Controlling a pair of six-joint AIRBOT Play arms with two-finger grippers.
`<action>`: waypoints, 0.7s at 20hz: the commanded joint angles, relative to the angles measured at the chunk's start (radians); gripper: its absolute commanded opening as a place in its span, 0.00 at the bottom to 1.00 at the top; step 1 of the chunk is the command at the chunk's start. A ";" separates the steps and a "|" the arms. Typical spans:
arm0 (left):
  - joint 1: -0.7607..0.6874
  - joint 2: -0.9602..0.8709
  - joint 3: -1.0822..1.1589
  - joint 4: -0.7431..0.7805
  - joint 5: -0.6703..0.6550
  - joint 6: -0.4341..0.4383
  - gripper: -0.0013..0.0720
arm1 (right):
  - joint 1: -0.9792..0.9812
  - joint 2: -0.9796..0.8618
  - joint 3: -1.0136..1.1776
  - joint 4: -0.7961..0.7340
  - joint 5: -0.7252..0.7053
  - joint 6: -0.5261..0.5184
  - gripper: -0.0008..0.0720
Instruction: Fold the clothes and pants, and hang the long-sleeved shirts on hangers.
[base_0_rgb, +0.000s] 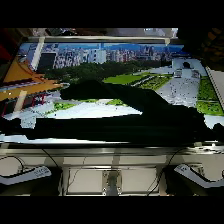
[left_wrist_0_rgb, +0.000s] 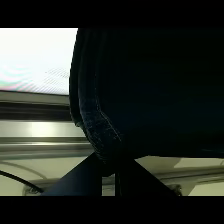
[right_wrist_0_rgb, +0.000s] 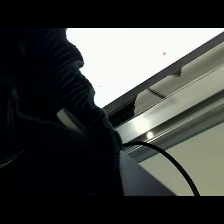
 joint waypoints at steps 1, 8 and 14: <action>-0.008 0.000 -0.076 0.129 0.010 0.043 0.07 | -0.036 0.011 -0.047 -0.034 -0.024 -0.008 0.03; -0.007 -0.001 -0.095 0.159 0.003 0.057 0.39 | -0.036 0.010 -0.056 -0.190 0.010 -0.002 0.48; -0.008 -0.001 -0.029 0.097 0.034 0.053 0.39 | -0.036 0.010 -0.030 -0.272 -0.017 0.040 0.62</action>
